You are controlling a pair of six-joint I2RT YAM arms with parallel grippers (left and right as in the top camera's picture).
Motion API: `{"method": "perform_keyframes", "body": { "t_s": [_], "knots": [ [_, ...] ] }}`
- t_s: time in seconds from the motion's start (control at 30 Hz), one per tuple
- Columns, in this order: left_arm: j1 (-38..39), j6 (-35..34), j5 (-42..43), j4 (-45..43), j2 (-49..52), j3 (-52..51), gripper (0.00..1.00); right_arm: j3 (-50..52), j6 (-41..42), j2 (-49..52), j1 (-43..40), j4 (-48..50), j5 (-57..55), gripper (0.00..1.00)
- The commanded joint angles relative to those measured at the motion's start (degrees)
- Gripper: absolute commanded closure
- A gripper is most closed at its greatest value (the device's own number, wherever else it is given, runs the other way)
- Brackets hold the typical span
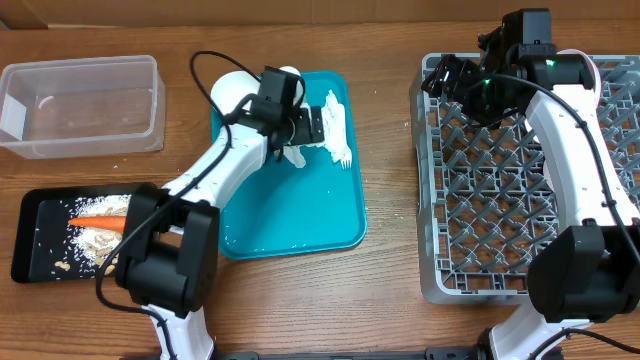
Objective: Sort waste into correct bins and load items into the dishwasher rack
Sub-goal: 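Reach the left gripper to the tissue and red wrapper and grasp, then carry the tissue left to the clear plastic bin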
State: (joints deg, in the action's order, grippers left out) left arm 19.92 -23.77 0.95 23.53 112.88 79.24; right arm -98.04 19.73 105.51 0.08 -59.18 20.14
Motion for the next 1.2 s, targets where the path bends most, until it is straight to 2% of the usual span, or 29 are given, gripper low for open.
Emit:
{"method": "perform_keyframes", "body": {
  "t_s": [0.0,0.1,0.3,0.33,0.43,0.5,0.57,0.93,1.07,1.17],
  "knots": [
    [0.48,3.32,-2.80,-1.55,2.10,1.25,0.00,-0.92,0.26,-0.83,-0.15,0.22,0.31,0.00],
    [0.52,4.63,-2.95,-1.75,2.10,1.25,0.02,-0.92,0.26,-0.83,-0.15,0.22,0.31,0.00],
    [0.66,6.03,-3.26,-0.98,2.08,1.29,0.28,-0.92,0.26,-0.83,-0.15,0.22,0.31,0.00],
    [0.72,6.08,-3.37,-0.70,2.08,1.29,0.34,-0.92,0.26,-0.83,-0.15,0.22,0.31,0.00],
    [0.90,6.05,-3.74,0.46,1.75,1.62,0.65,-0.92,0.26,-0.83,-0.15,0.22,0.31,0.00],
    [1.07,6.03,-4.50,2.16,1.25,2.54,0.82,-0.92,0.26,-0.83,-0.15,0.22,0.31,0.00],
    [1.11,6.03,-4.61,4.52,0.59,4.11,0.94,-0.92,0.26,-0.83,-0.15,0.22,0.31,0.00],
    [1.09,5.27,-6.71,24.50,-0.20,20.22,0.96,-0.92,0.26,-0.83,-0.15,0.22,0.31,0.00],
    [1.05,3.32,-8.09,31.21,-0.20,26.53,0.96,-0.92,0.26,-0.83,-0.15,0.22,0.31,0.00],
    [0.44,0.57,-12.17,36.28,-0.20,32.72,0.96,-0.92,0.26,-0.83,-0.15,0.22,0.31,0.00]
  ]
}}
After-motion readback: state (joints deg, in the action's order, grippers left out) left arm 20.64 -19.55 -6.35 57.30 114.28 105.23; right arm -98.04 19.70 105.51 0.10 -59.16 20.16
